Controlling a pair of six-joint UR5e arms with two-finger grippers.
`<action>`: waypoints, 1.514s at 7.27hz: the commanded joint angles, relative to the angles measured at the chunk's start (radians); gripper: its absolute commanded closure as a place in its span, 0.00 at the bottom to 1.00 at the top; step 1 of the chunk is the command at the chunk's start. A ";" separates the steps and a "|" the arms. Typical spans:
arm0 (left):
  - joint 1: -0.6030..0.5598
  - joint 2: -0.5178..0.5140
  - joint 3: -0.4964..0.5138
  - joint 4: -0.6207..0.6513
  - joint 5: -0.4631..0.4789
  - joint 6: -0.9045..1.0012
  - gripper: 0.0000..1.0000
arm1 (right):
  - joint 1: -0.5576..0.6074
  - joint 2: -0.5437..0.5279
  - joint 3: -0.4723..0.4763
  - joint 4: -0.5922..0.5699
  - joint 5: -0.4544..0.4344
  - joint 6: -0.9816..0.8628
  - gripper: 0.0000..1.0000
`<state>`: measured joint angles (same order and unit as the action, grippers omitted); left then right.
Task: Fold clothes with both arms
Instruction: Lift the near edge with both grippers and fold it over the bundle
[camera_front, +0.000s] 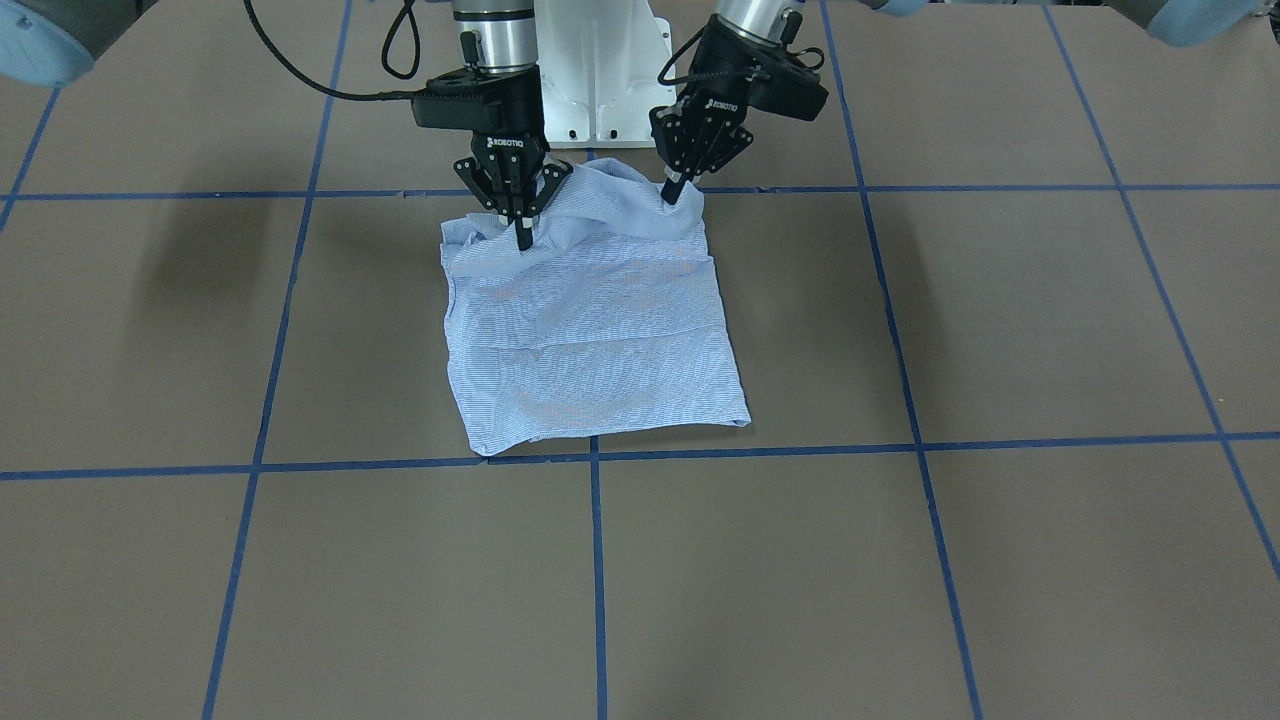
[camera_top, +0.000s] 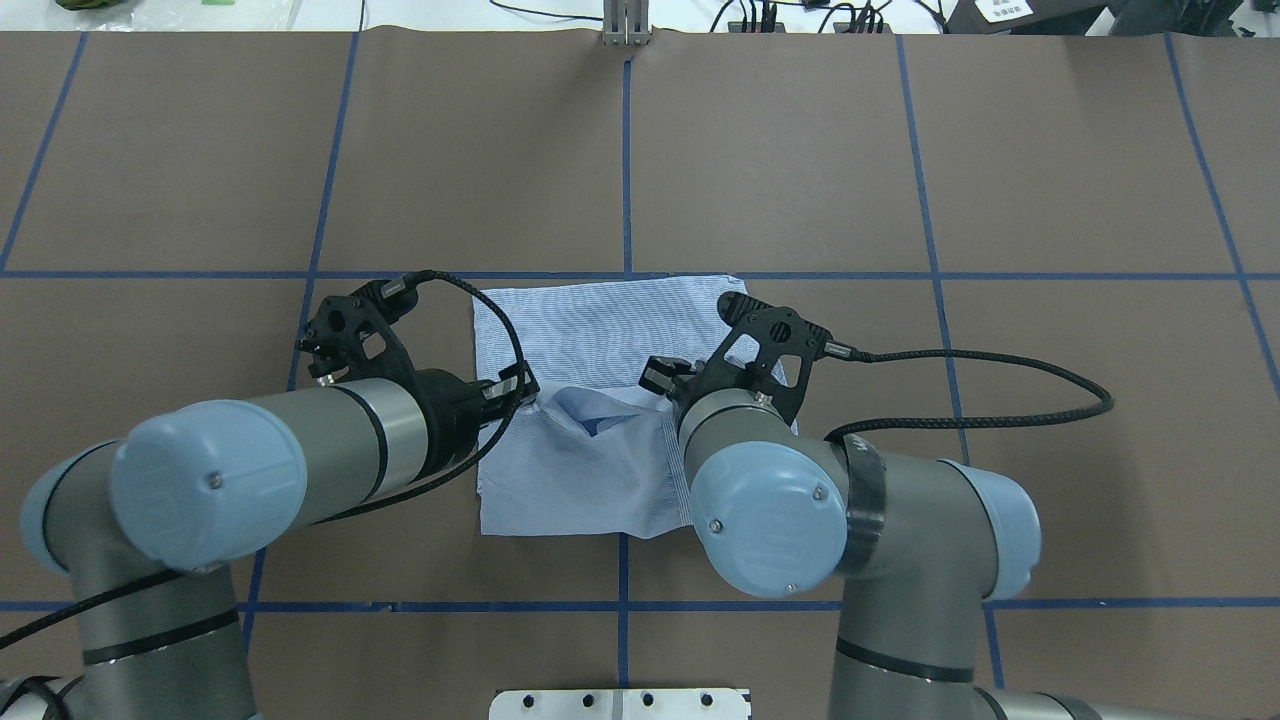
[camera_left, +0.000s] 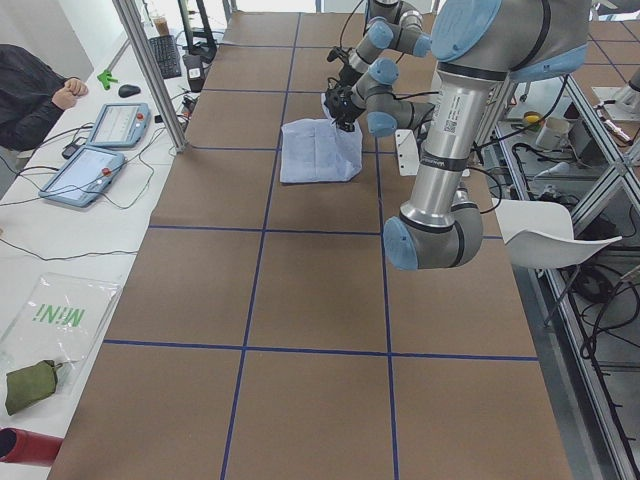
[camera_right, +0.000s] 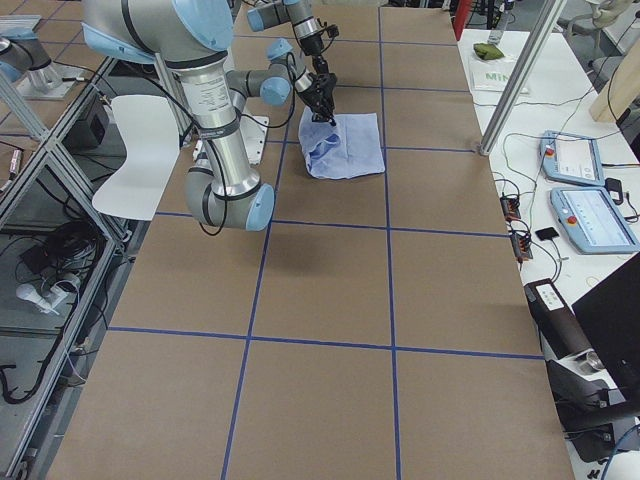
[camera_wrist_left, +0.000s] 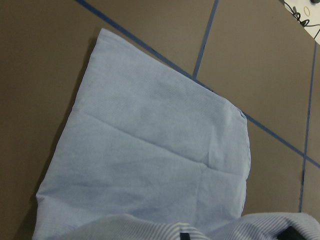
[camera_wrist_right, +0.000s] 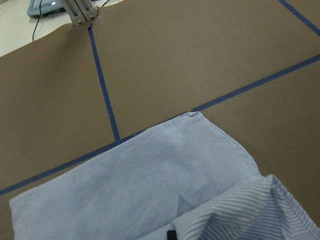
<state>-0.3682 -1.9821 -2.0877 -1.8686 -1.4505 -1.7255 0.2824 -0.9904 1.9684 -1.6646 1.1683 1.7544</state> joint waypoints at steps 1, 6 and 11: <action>-0.075 -0.035 0.085 -0.006 -0.002 0.097 1.00 | 0.053 0.090 -0.171 0.016 0.007 -0.019 1.00; -0.136 -0.123 0.481 -0.246 -0.001 0.168 1.00 | 0.130 0.179 -0.477 0.226 0.045 -0.059 1.00; -0.202 -0.119 0.483 -0.274 -0.002 0.339 0.00 | 0.253 0.190 -0.444 0.220 0.294 -0.255 0.00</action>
<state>-0.5384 -2.1039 -1.5971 -2.1382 -1.4458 -1.4828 0.4853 -0.7985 1.5008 -1.4410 1.3513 1.5640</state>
